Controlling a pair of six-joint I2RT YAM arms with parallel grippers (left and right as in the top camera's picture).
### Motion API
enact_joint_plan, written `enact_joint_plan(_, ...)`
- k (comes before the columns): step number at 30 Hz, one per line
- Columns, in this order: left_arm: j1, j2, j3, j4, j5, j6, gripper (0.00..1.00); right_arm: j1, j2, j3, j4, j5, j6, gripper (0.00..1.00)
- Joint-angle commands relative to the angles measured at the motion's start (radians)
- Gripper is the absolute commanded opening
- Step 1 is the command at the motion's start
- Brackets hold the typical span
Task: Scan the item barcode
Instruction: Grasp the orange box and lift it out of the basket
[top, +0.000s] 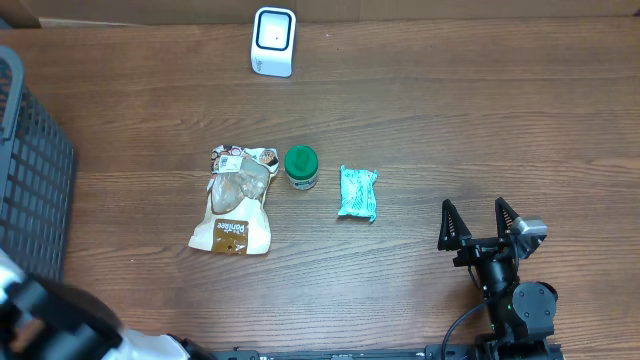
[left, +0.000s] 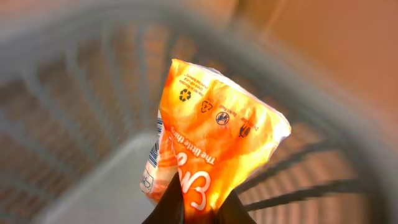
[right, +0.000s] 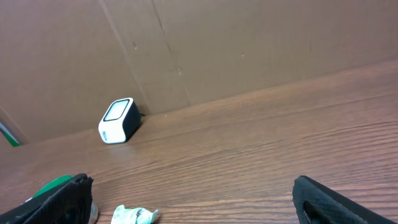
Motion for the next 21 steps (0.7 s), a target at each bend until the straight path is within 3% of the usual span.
enact_joint_plan(1,-0.052,-0.153,0.012,0.0,0.034,-0.056,0.04,0.005,-0.008,-0.011,0.006,0.007,-0.003,1.0)
enact_joint_plan(4,-0.128,-0.27,0.012,-0.077,0.041,-0.083,0.04,0.005,-0.008,-0.011,0.006,0.007,-0.003,1.0)
enact_joint_plan(8,-0.274,-0.336,0.011,-0.298,0.087,-0.165,0.04,0.005,-0.008,-0.011,0.006,0.007,-0.003,1.0)
enact_joint_plan(9,-0.377,-0.33,0.009,-0.397,0.083,-0.167,0.04,0.005,-0.008,-0.011,0.006,0.007,-0.003,1.0)
enact_joint_plan(12,-0.568,-0.291,-0.026,-0.492,0.024,-0.157,0.04,0.005,-0.008,-0.011,0.006,0.007,-0.003,1.0)
enact_joint_plan(21,-1.025,-0.156,-0.24,-0.447,-0.032,-0.195,0.04,0.005,-0.008,-0.011,0.006,0.007,-0.003,1.0)
